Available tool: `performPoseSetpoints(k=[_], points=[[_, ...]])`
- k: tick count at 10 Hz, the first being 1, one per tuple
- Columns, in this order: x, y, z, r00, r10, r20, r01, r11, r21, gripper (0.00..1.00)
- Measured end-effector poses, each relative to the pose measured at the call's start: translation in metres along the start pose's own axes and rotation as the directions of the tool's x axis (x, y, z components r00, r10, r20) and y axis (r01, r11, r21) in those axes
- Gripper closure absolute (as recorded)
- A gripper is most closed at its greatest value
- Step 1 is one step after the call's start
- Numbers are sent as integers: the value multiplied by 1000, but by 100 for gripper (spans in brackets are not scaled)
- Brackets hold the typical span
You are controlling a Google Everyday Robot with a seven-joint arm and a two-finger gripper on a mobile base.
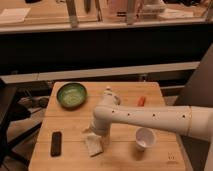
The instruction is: Place the white sponge in the ceramic bowl
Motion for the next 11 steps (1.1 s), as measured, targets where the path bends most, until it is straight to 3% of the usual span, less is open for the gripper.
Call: performPoseSetpoints(k=[1, 3, 6, 11], points=[[-1, -1, 5, 1000, -8, 20, 8, 1000, -9, 20], [3, -6, 15, 1000, -14, -4, 14, 1000, 8, 20], [3, 5, 23, 1000, -7, 14, 8, 1000, -13, 20], [7, 7, 36, 1000, -9, 14, 9, 1000, -18, 20]])
